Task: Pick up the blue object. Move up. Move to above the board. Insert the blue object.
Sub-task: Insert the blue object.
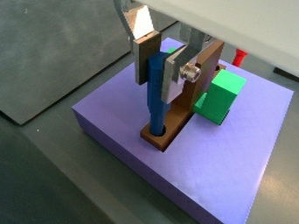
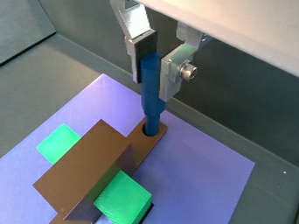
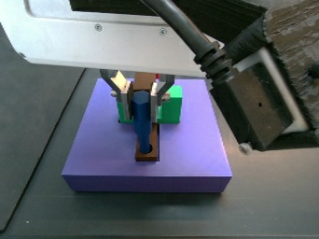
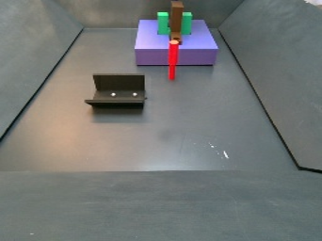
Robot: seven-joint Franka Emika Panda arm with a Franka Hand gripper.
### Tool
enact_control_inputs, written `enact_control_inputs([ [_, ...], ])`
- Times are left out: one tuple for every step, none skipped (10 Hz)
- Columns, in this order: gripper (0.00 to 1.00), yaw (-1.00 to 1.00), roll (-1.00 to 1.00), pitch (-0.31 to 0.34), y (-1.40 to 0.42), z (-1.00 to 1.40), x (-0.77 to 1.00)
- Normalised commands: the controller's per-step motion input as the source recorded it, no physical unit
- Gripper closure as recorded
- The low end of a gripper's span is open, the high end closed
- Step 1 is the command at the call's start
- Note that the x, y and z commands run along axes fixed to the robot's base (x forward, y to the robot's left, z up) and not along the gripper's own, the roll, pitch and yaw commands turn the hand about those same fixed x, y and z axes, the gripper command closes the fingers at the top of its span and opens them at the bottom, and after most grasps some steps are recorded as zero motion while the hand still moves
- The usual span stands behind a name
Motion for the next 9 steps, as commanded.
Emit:
enact_control_inputs([
  [1.00, 0.04, -0.03, 0.000, -0.05, -0.13, 0.04],
  [1.00, 0.01, -0.02, 0.000, -0.02, -0.18, 0.10],
  [1.00, 0.00, -0.01, 0.000, -0.01, -0.19, 0.10],
  [1.00, 0.00, -0.01, 0.000, 0.00, -0.21, 0.11],
  [1.00, 0.00, -0.03, 0.000, 0.00, -0.25, 0.12],
  [1.00, 0.00, -0.07, -0.003, 0.00, -0.33, 0.11],
  [1.00, 0.00, -0.10, -0.036, 0.00, -0.41, 0.09],
  [1.00, 0.00, -0.12, -0.051, 0.00, -0.45, 0.08],
  [1.00, 0.00, -0.13, -0.064, 0.00, -0.42, 0.04],
])
